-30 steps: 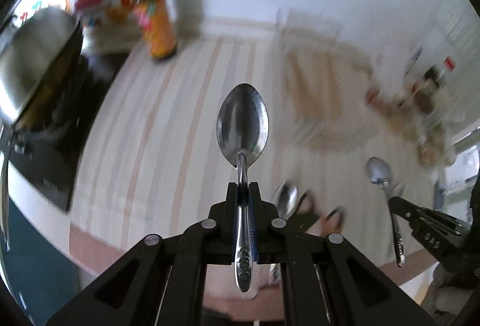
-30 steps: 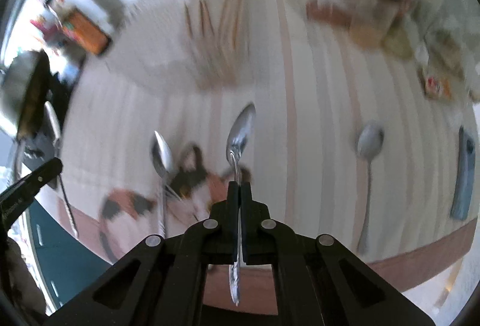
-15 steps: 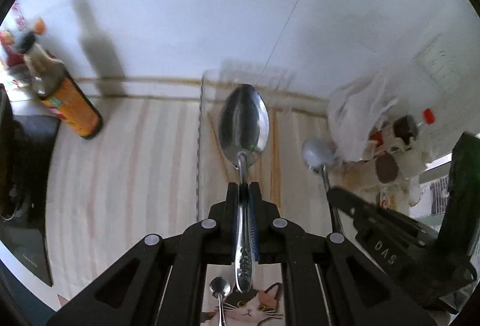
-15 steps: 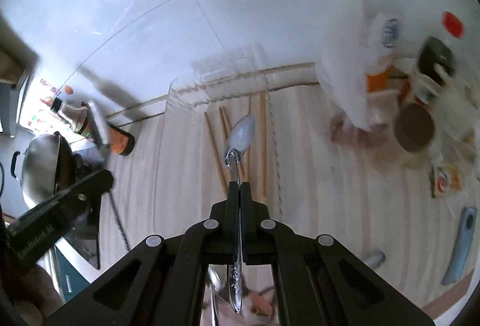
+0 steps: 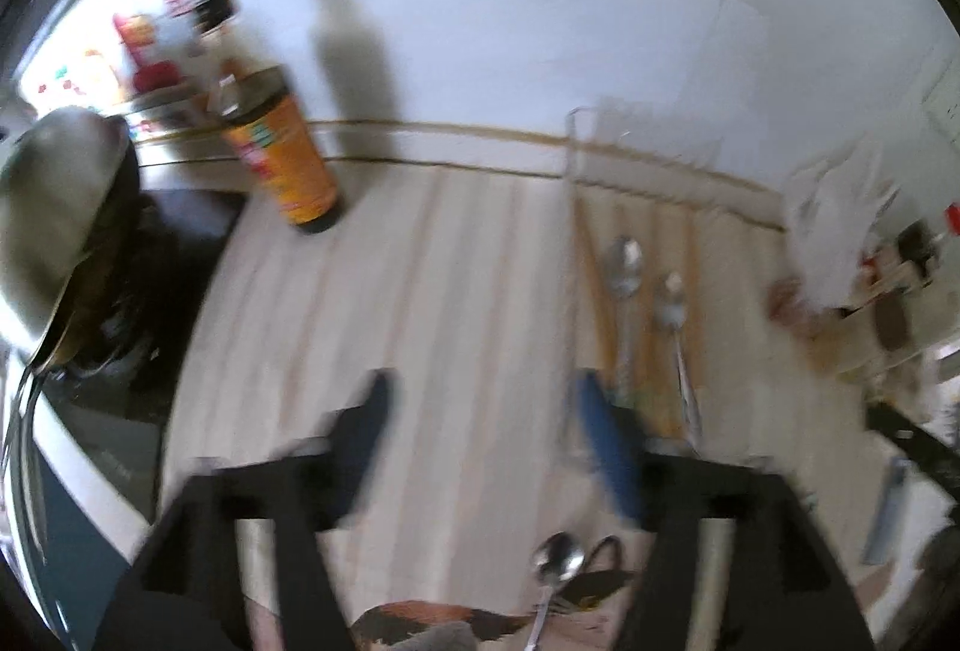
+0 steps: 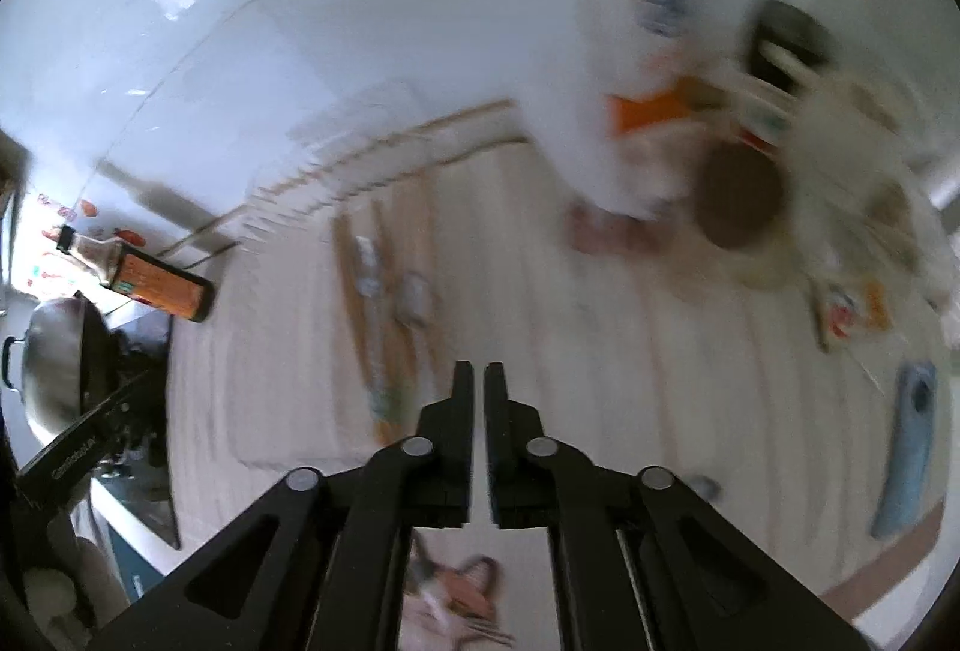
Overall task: Organize utensils
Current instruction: 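Carry both spoons over the clear basket and open both grippers, then grasp a spoon on the mat with the left gripper while the right gripper grasps the large spoon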
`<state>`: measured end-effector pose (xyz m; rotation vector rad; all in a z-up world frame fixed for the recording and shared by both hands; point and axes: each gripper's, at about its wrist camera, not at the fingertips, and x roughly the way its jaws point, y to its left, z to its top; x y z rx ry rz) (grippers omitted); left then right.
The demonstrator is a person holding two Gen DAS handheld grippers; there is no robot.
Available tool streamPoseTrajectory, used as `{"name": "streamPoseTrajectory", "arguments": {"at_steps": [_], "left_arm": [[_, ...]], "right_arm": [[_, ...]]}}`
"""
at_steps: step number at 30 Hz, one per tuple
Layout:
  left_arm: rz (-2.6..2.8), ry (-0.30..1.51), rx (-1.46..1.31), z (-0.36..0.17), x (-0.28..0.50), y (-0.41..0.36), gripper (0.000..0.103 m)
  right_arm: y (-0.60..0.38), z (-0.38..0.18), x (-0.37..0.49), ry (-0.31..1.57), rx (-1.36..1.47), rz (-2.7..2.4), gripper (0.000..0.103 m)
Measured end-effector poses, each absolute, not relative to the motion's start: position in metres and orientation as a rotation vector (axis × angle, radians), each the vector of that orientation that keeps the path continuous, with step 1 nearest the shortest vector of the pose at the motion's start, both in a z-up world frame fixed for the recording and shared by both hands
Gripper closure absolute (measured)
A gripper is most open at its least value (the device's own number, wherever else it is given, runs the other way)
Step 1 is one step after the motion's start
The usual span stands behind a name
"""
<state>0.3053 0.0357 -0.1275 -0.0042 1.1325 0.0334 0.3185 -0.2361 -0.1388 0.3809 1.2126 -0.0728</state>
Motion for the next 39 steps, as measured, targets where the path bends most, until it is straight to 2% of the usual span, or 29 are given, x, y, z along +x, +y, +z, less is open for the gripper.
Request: {"name": "streamPoseTrajectory", "arguments": {"at_steps": [2, 4, 5, 15, 24, 25, 28, 30, 32, 34, 36, 38, 39], "left_arm": [[0.065, 1.105, 0.019, -0.139, 0.288, 0.037, 0.012], [0.059, 1.121, 0.032, -0.157, 0.276, 0.038, 0.002], [0.059, 1.148, 0.038, -0.167, 0.270, 0.037, 0.000], [0.051, 1.332, 0.092, -0.245, 0.229, 0.022, 0.000], [0.025, 1.422, 0.120, -0.275, 0.214, 0.010, 0.001], [0.011, 1.429, 0.120, -0.277, 0.214, 0.004, 0.001], [-0.014, 1.436, 0.127, -0.283, 0.216, -0.009, 0.001], [-0.027, 1.439, 0.134, -0.286, 0.218, -0.017, 0.010], [-0.036, 1.423, 0.130, -0.286, 0.221, -0.022, 0.015], [-0.055, 1.409, 0.114, -0.284, 0.222, -0.025, 0.029], [-0.090, 1.401, 0.091, -0.280, 0.223, -0.029, 0.055], [-0.107, 1.394, 0.093, -0.278, 0.224, -0.036, 0.071], [-0.106, 1.392, 0.109, -0.277, 0.225, -0.040, 0.071]], "right_arm": [[-0.253, -0.145, 0.298, 1.212, 0.383, -0.115, 0.066], [-0.268, -0.153, 0.279, 1.217, 0.397, -0.150, 0.058], [-0.278, -0.160, 0.268, 1.229, 0.400, -0.178, 0.058], [-0.314, -0.251, 0.213, 1.428, 0.362, -0.268, 0.058], [-0.298, -0.280, 0.221, 1.423, 0.211, -0.259, 0.056], [-0.295, -0.280, 0.223, 1.419, 0.190, -0.262, 0.057], [-0.288, -0.280, 0.227, 1.397, 0.156, -0.251, 0.072], [-0.284, -0.280, 0.229, 1.395, 0.152, -0.247, 0.082], [-0.281, -0.280, 0.228, 1.398, 0.159, -0.244, 0.087], [-0.280, -0.279, 0.226, 1.397, 0.163, -0.244, 0.092], [-0.277, -0.274, 0.226, 1.399, 0.185, -0.232, 0.099], [-0.275, -0.272, 0.224, 1.406, 0.204, -0.211, 0.101], [-0.273, -0.273, 0.223, 1.413, 0.205, -0.207, 0.101]]}}
